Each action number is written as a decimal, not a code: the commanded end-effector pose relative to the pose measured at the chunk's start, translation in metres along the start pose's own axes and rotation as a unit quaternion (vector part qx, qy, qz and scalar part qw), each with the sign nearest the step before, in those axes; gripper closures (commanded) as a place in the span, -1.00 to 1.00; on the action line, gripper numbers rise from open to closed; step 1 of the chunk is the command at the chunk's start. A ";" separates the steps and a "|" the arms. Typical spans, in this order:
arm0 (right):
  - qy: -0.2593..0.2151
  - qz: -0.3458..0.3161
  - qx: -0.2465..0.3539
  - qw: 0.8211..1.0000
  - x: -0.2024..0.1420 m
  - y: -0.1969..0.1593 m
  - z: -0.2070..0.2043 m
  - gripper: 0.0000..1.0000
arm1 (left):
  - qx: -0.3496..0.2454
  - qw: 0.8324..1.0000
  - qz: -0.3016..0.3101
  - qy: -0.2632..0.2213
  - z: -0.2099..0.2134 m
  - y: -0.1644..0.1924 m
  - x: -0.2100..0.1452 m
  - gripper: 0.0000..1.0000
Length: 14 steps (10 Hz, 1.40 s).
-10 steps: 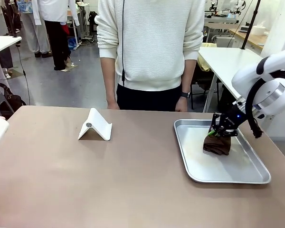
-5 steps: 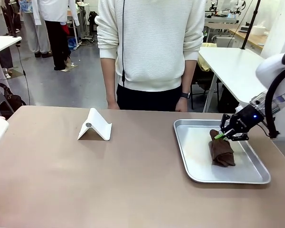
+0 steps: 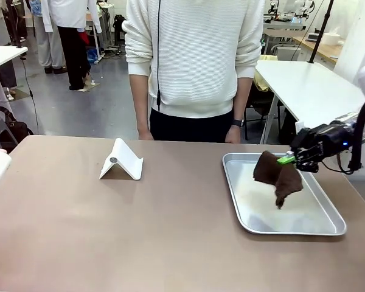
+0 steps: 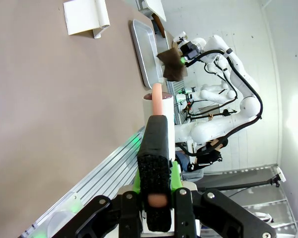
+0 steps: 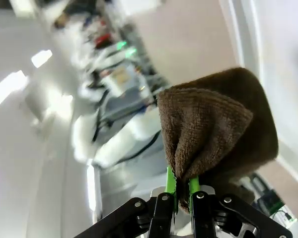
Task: Clean the surface of the table.
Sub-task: Clean the area not pointed to by the person.
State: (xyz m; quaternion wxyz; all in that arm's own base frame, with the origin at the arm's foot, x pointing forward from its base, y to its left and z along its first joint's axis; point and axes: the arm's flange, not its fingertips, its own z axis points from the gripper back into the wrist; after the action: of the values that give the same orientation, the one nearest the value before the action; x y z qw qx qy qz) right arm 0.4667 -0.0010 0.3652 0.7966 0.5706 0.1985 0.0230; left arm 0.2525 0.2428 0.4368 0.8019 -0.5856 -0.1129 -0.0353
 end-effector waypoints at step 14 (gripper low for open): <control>-0.123 0.109 0.210 0.964 -0.083 -0.077 0.140 1.00 | -0.002 1.000 -0.005 -0.005 -0.002 -0.003 -0.002 0.55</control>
State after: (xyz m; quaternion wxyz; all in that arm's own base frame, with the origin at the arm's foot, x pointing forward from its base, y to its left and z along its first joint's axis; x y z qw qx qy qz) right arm 0.4266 -0.1765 0.3524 0.6752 0.7370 0.0290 -0.0107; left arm 0.2524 0.2424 0.4364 0.8019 -0.5857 -0.1127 -0.0352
